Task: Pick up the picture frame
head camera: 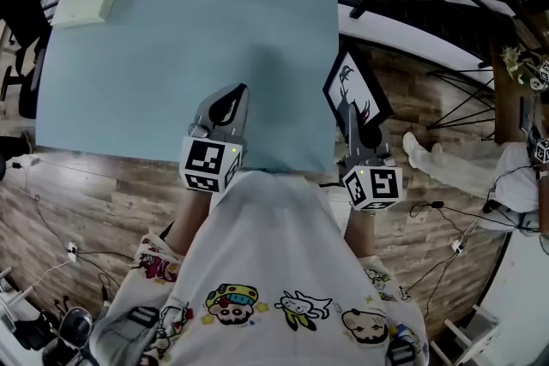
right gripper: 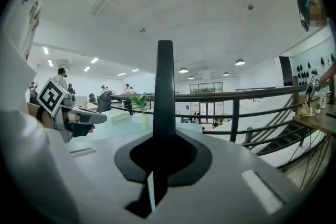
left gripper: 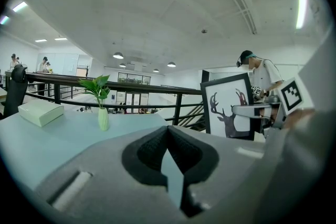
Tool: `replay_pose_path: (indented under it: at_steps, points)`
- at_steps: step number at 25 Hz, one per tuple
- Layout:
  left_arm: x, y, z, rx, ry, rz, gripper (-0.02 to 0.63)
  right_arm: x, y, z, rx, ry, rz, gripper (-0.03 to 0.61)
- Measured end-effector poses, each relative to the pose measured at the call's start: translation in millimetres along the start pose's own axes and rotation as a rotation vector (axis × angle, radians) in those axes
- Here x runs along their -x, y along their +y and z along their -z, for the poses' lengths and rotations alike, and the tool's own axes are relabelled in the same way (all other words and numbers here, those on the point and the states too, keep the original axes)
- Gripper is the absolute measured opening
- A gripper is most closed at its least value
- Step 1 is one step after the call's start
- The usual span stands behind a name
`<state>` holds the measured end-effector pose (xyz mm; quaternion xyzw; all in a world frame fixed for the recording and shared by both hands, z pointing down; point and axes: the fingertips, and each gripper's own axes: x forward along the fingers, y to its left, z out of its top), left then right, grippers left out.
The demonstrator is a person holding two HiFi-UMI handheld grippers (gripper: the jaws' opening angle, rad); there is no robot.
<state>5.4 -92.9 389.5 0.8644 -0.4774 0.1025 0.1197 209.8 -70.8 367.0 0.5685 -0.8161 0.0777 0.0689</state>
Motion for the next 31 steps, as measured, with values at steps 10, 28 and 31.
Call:
replay_pose_path:
  at_steps: [10, 28, 31]
  points:
    - [-1.2, 1.7, 1.6, 0.003, 0.004, -0.004, -0.002, -3.0, 0.7, 4.4, -0.016, 0.018, -0.013, 0.021]
    - [-1.3, 6.1, 4.9, -0.005, 0.009, 0.007, -0.002, 0.0, 4.3, 8.3, -0.016, 0.028, 0.006, 0.021]
    - [-0.5, 6.6, 5.9, 0.003, 0.009, 0.008, -0.002, 0.4, 4.9, 8.9, -0.016, 0.028, 0.009, 0.021]
